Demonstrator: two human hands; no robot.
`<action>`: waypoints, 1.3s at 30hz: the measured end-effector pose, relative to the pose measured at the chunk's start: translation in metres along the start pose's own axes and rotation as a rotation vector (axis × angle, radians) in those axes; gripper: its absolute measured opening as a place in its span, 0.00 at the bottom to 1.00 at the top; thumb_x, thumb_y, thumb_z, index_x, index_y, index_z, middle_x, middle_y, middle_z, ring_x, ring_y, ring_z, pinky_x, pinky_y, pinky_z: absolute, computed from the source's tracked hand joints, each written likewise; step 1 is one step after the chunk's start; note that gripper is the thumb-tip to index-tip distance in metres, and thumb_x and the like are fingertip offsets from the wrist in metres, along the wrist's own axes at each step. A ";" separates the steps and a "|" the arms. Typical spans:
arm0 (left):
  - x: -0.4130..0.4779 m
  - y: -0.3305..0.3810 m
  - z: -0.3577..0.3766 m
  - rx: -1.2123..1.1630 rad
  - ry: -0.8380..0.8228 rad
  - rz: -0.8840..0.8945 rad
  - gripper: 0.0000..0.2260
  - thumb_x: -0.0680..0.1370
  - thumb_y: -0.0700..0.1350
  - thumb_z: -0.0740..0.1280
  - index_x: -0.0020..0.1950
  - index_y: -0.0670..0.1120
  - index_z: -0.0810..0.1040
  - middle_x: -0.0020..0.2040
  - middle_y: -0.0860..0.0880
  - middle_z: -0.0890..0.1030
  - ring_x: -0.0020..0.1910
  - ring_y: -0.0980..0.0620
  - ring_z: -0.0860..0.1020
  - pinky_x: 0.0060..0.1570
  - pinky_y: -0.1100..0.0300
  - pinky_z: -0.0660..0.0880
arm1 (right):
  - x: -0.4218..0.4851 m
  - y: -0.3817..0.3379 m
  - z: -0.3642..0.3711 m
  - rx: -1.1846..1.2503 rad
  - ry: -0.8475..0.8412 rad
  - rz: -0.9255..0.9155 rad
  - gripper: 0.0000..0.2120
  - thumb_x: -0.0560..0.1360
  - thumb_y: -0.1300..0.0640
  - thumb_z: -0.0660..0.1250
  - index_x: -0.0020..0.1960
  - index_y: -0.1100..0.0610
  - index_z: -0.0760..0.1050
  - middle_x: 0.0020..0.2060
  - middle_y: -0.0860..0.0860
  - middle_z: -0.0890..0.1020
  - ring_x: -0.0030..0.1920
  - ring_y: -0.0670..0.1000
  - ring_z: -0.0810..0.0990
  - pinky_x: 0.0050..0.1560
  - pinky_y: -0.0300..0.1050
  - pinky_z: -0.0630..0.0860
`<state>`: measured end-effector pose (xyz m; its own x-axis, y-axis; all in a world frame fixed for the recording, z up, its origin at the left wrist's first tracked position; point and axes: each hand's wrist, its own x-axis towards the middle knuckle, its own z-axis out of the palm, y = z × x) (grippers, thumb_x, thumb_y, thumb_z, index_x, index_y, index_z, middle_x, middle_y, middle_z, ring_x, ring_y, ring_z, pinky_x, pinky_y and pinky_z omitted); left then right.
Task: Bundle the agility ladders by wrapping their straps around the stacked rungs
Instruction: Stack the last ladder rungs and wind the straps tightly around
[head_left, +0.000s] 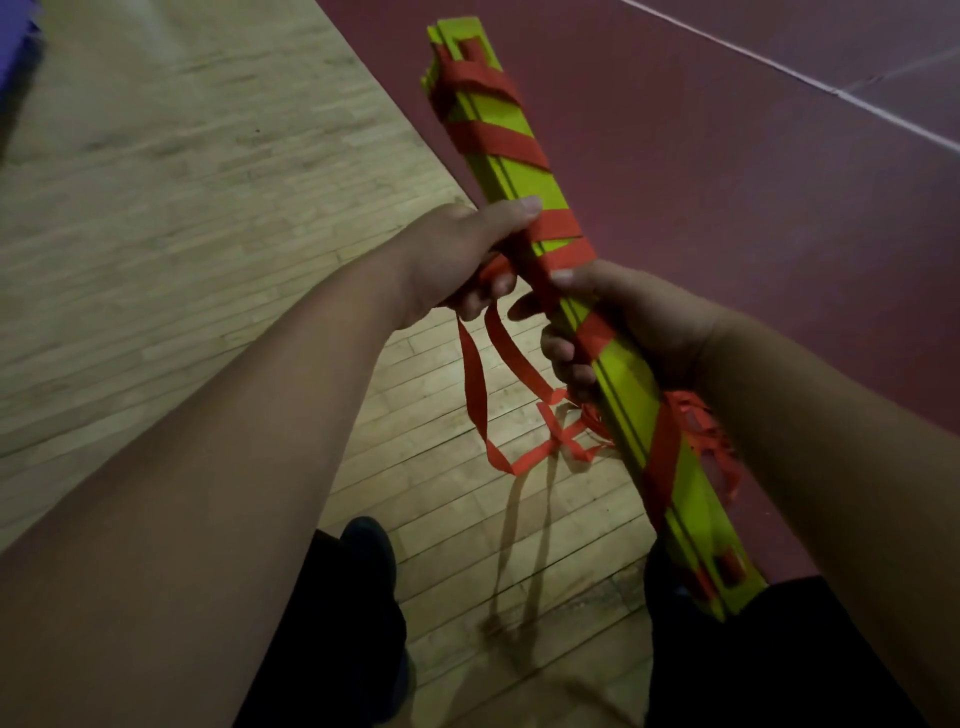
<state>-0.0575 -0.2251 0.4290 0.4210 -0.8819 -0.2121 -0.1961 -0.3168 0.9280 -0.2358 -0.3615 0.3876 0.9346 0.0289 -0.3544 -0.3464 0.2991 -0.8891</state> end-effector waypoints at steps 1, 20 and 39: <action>-0.001 0.000 -0.002 0.046 0.020 -0.015 0.24 0.85 0.65 0.64 0.50 0.45 0.83 0.34 0.47 0.80 0.26 0.50 0.72 0.31 0.58 0.71 | 0.003 0.001 0.000 -0.019 0.045 -0.001 0.23 0.82 0.44 0.65 0.69 0.58 0.75 0.38 0.55 0.77 0.34 0.54 0.76 0.39 0.49 0.75; 0.009 -0.016 0.031 0.173 0.214 -0.326 0.26 0.82 0.69 0.66 0.47 0.46 0.85 0.29 0.55 0.81 0.23 0.58 0.75 0.29 0.62 0.78 | 0.047 0.040 0.030 -0.894 0.838 0.087 0.22 0.80 0.39 0.70 0.62 0.53 0.69 0.47 0.52 0.78 0.41 0.50 0.79 0.35 0.45 0.71; 0.002 -0.009 -0.011 0.045 0.040 -0.150 0.27 0.82 0.68 0.66 0.56 0.43 0.84 0.38 0.51 0.84 0.29 0.56 0.72 0.34 0.58 0.76 | 0.016 0.003 0.020 -0.331 0.486 0.047 0.20 0.78 0.45 0.77 0.56 0.61 0.78 0.42 0.58 0.83 0.33 0.55 0.82 0.35 0.50 0.82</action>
<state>-0.0453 -0.2201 0.4233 0.4832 -0.8094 -0.3339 -0.1678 -0.4599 0.8720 -0.2206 -0.3411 0.3852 0.8009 -0.4286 -0.4181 -0.4660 -0.0075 -0.8848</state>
